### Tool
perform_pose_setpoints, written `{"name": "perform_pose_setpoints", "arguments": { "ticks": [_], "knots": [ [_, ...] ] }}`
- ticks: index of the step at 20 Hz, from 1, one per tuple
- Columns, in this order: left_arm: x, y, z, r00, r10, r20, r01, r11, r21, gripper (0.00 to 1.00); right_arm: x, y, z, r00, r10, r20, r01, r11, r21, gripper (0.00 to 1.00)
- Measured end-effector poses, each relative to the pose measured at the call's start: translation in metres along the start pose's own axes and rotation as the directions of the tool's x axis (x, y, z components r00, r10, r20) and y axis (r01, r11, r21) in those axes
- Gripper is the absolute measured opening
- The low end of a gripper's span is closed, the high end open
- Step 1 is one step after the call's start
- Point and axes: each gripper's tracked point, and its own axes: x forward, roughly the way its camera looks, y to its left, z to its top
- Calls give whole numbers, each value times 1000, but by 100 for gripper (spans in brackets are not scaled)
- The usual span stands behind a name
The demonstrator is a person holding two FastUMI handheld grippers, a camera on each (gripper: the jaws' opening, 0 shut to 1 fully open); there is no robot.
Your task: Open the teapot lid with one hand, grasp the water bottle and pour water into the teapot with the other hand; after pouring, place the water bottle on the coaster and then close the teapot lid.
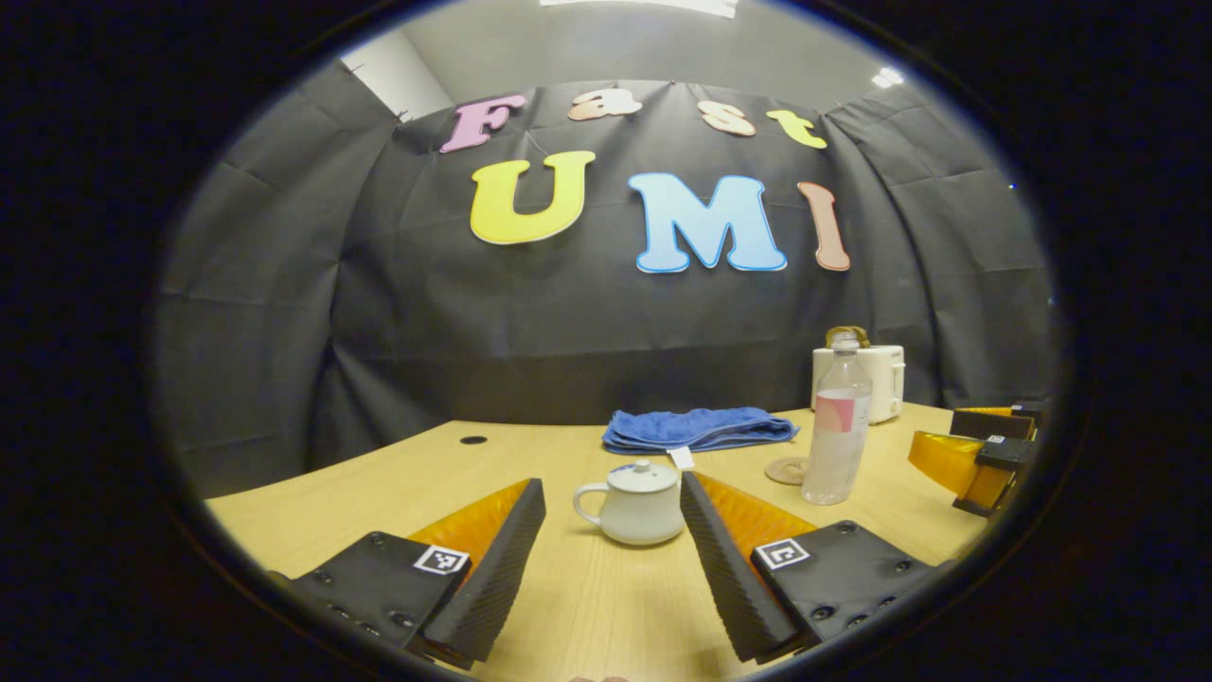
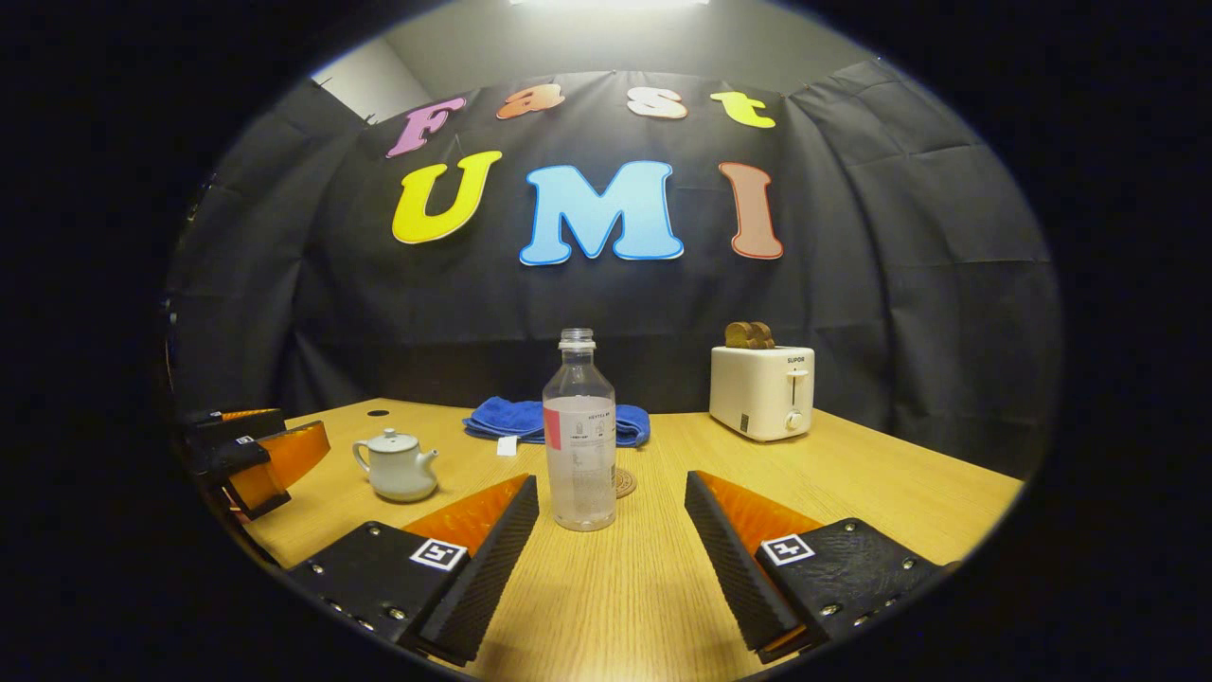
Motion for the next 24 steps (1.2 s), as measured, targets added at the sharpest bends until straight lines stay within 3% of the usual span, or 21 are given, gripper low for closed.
{"name": "perform_pose_setpoints", "arguments": {
  "ticks": [7,11,17,23,24],
  "knots": [
    [1,-4,0,1000,-10,-4,10,1000,2,98,0,-3,0,1000,-14,1,14,1000,1,97],
    [14,-21,3,998,-53,-22,53,999,10,98,0,-3,0,1000,-14,2,14,1000,0,97],
    [61,-32,36,997,-77,-10,77,997,20,99,0,-3,0,1000,-13,3,13,1000,-1,97],
    [104,-42,16,992,-88,-95,93,994,49,99,0,-4,1,1000,-13,3,13,1000,-1,97],
    [109,-42,11,990,-84,-111,89,995,47,96,0,-4,1,1000,-12,3,12,1000,-1,97]
  ]
}}
